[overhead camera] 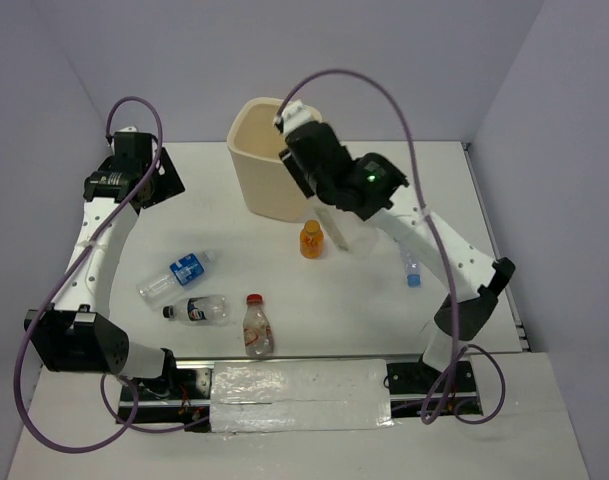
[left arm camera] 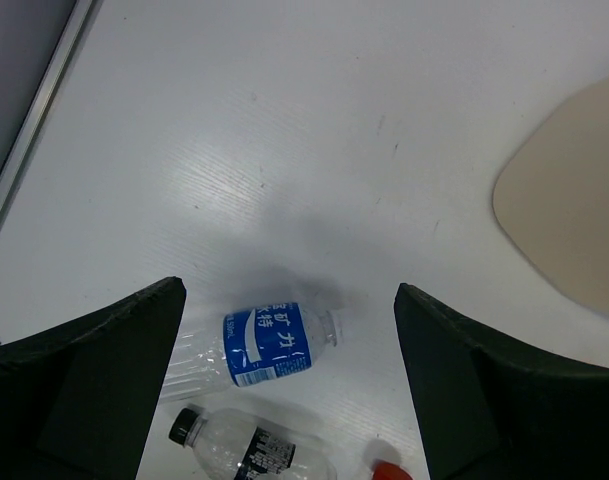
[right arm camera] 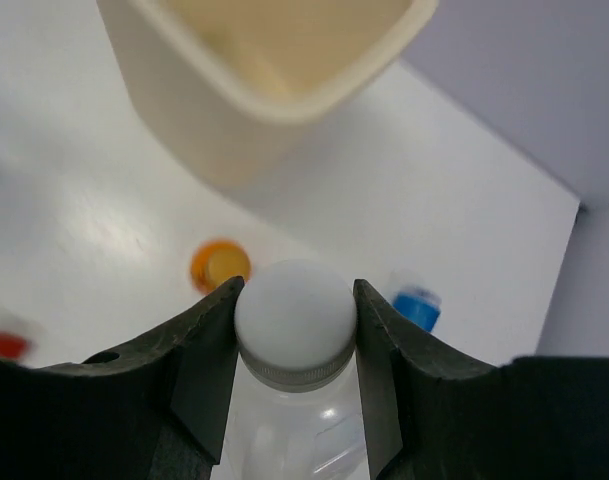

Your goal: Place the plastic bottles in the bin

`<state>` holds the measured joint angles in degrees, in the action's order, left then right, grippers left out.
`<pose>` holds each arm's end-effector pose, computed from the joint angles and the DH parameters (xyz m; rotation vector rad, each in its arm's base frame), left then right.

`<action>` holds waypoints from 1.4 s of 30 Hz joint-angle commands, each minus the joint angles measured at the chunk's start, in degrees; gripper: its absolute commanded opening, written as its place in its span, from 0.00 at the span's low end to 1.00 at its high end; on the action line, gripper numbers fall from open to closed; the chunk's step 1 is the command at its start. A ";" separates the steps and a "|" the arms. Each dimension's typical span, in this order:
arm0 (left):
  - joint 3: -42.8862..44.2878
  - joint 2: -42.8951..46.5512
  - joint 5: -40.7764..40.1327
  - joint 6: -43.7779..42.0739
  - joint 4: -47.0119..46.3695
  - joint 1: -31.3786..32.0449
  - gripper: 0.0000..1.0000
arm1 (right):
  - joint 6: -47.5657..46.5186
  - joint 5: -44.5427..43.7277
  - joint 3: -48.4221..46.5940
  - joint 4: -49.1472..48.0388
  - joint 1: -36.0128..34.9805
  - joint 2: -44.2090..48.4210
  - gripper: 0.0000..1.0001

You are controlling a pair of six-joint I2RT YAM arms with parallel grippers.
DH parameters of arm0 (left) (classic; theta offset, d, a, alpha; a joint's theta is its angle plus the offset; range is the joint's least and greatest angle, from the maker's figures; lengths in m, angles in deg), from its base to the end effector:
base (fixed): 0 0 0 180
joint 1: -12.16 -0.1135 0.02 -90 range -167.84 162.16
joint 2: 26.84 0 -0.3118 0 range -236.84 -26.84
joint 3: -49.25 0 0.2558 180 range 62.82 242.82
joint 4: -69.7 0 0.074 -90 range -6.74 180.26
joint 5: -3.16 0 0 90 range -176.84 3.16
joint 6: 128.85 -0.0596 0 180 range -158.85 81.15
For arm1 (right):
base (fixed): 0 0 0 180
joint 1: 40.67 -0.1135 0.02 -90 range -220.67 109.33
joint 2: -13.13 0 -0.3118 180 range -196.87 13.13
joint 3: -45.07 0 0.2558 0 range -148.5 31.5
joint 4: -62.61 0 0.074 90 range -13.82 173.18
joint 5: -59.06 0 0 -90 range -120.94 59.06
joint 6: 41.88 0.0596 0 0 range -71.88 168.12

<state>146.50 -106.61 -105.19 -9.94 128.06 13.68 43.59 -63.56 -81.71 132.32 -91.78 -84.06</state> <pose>0.3077 0.0106 0.4117 -0.6898 2.1335 0.0803 0.2613 0.2728 0.4691 -0.7378 2.0194 -0.1809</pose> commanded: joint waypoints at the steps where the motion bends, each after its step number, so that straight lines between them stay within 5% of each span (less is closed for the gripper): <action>1: 1.58 -0.13 -1.95 0.36 1.78 -0.38 0.99 | -0.91 -0.86 -13.49 1.70 0.05 1.05 0.44; 5: 0.79 0.31 -0.29 0.54 1.87 -0.46 0.99 | -4.24 -4.09 -23.63 -9.26 0.05 -0.37 0.42; 11: 2.19 0.49 -0.11 0.01 3.63 -0.38 0.99 | -17.24 -7.81 -16.96 -48.51 -0.83 1.22 0.34; 18: 4.12 0.75 1.74 -0.34 4.60 -0.38 0.99 | -26.92 -4.39 -21.00 -72.96 -0.66 -10.63 0.37; 27: 1.49 2.42 3.14 0.98 4.78 -0.46 0.99 | -14.73 0.45 -27.68 -72.33 4.96 -21.28 0.37; 31: -0.18 2.77 3.85 0.28 3.99 -0.38 0.99 | -12.25 -0.95 -22.00 -72.22 5.50 -21.73 0.40; 35: -1.68 3.39 3.85 -0.16 2.49 -0.38 0.99 | -11.99 -2.62 -20.64 -69.88 5.41 -23.65 0.80; 42: 0.34 1.46 4.55 0.09 3.10 -0.46 0.99 | -12.87 -2.96 -25.40 -63.18 4.88 -19.28 0.95</action>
<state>144.90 -105.12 -101.49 -10.07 132.15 13.50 30.54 -65.44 -103.52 67.71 -86.32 -109.39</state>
